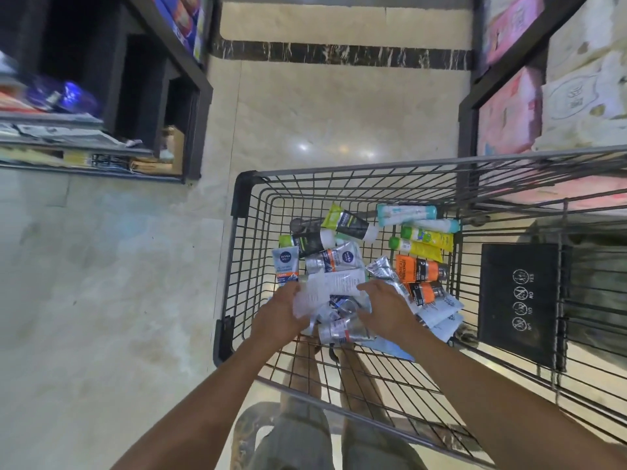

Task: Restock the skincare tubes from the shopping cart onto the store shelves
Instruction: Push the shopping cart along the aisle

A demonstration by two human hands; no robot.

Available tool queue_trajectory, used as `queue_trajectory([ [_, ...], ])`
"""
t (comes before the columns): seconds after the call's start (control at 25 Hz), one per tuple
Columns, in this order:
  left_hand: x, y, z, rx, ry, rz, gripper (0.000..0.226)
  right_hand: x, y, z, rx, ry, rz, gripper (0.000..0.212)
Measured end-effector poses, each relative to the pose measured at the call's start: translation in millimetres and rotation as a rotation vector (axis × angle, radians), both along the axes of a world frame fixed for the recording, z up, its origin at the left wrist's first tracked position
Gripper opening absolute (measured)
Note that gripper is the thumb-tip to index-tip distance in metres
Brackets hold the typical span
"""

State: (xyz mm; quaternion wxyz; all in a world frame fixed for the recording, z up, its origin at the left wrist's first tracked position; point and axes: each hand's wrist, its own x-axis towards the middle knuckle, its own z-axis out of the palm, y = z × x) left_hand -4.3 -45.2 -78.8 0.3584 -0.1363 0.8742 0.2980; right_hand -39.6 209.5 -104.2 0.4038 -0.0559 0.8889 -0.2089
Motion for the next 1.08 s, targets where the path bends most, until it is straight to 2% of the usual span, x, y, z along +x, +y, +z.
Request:
queue_trajectory([
  [0.12,-1.4,-8.3,4.1,0.200,-0.079,0.349,0.049,-11.4,-21.7,-12.0,0.013,0.057,0.093,0.054],
  [0.28,-2.5,-11.7,7.9,0.368,-0.170,0.784,0.021,-22.8,-46.1,-26.3,0.035,0.111,0.217,0.068],
  [0.44,-2.3,-16.6,15.8,0.477,-0.211,0.971,0.008,-24.2,-65.0,-43.5,0.129,0.200,0.368,0.059],
  [0.48,-2.8,-18.2,16.7,0.497,-0.206,0.998,0.010,-24.0,-68.4,-47.1,0.160,0.220,0.383,0.055],
  [0.6,-0.9,-24.8,7.1,0.570,-0.168,1.069,0.060,-23.8,-74.2,-57.1,0.242,0.284,0.427,0.055],
  [0.68,1.6,-27.2,-0.9,0.611,-0.144,1.138,0.063,-24.4,-76.3,-61.8,0.244,0.295,0.471,0.057],
  [0.84,6.6,-24.1,-2.4,0.671,-0.144,1.214,0.038,-26.8,-74.2,-56.4,0.205,0.108,0.442,0.055],
  [1.08,4.1,-22.3,36.7,0.737,-0.170,1.138,0.046,-41.9,-60.6,-2.1,-0.077,-0.468,-0.091,0.034],
])
